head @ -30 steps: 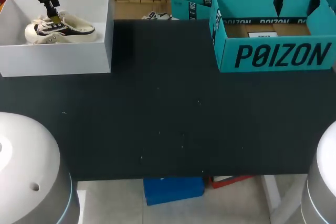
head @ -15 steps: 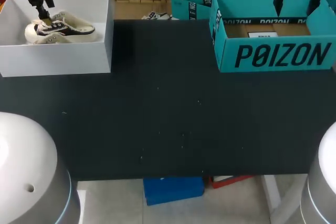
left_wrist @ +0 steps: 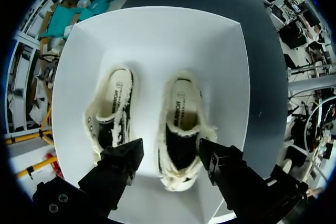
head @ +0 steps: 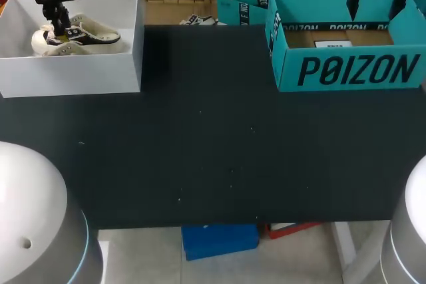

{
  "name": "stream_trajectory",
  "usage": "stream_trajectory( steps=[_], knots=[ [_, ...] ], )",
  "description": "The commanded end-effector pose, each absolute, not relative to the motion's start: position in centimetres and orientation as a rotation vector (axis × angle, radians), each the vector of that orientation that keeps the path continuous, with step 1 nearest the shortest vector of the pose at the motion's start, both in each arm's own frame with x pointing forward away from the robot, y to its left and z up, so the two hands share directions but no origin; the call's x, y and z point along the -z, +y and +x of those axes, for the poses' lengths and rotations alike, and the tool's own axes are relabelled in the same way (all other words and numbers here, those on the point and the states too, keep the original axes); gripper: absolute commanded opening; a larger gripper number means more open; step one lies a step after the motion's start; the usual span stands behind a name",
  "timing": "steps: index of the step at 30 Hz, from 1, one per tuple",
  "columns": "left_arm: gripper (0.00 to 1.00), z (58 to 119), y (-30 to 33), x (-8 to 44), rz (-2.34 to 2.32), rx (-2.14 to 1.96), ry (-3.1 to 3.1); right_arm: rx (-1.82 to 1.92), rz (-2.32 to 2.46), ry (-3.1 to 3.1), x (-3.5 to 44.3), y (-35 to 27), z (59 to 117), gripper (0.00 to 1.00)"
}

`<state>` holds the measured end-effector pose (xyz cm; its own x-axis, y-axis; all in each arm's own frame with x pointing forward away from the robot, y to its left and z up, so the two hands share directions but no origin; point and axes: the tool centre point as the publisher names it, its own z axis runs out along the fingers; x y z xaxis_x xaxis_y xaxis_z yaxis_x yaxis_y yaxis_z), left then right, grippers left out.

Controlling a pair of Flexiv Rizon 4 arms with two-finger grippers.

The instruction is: Take the shoe out of the shoebox, open the shoe tongue, remove and reinsert the insole, then place the shoe into the shoebox

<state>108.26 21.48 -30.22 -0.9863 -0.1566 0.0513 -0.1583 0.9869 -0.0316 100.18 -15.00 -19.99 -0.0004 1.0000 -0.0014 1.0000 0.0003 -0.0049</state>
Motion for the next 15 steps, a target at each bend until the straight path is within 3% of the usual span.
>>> stream_trajectory(
  steps=[1,15],
  knots=[
    [0.65,109.4,21.7,31.9,0.255,-0.039,-3.064,-0.008,-2.218,-2.219,20.0,-15.0,100.2,1.0],
    [0.6,109.2,21.8,36.1,0.259,0.01,-3.039,-0.008,-2.218,-2.219,20.0,-15.0,100.2,1.0]
  ],
)
